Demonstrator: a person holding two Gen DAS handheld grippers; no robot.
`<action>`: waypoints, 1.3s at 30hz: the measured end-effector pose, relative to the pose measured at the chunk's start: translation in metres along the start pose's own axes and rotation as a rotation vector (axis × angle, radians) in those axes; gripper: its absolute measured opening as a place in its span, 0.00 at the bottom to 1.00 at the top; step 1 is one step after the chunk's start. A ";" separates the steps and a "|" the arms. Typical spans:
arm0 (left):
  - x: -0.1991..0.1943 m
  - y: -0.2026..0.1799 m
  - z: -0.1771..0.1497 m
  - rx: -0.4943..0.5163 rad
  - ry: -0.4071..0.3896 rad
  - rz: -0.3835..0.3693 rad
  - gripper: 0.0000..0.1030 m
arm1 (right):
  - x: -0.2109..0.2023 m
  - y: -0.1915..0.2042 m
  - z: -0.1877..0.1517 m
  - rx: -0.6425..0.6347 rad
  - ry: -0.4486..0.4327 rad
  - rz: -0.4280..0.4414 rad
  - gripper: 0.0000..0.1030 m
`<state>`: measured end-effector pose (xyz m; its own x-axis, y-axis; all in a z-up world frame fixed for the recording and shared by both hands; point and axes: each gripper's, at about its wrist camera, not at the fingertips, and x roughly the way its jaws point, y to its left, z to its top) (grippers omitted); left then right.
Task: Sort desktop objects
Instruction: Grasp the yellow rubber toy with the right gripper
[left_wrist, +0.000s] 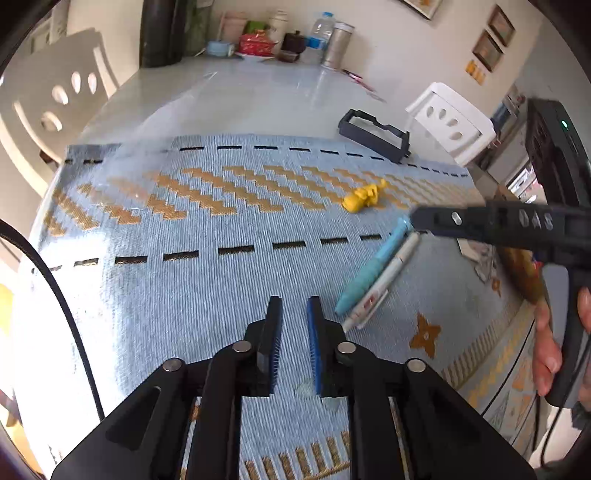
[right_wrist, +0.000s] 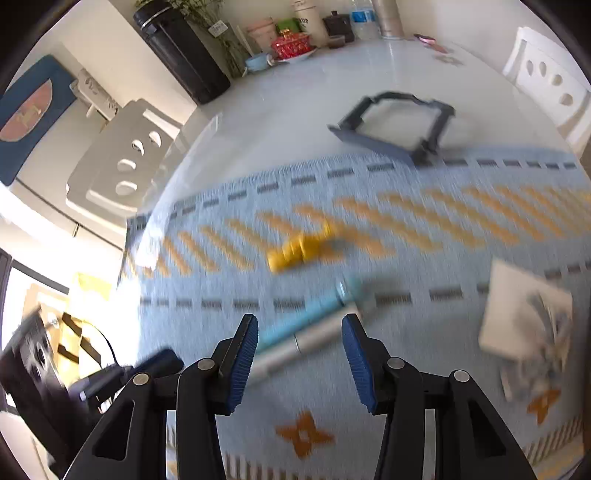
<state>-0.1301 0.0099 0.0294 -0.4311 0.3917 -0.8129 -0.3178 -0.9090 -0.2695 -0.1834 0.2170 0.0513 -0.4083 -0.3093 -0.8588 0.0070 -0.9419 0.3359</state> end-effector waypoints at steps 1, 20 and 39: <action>0.002 0.001 0.002 -0.007 0.004 0.000 0.14 | 0.005 0.002 0.007 -0.002 0.004 -0.002 0.45; 0.016 -0.006 -0.003 0.014 0.036 0.006 0.17 | 0.064 0.032 0.024 -0.204 -0.035 -0.145 0.39; -0.036 -0.043 -0.032 0.057 0.063 0.009 0.17 | -0.060 0.003 -0.056 -0.138 -0.053 -0.102 0.39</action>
<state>-0.0739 0.0299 0.0536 -0.3805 0.3717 -0.8468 -0.3625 -0.9023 -0.2332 -0.1080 0.2253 0.0822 -0.4611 -0.2072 -0.8628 0.0868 -0.9782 0.1885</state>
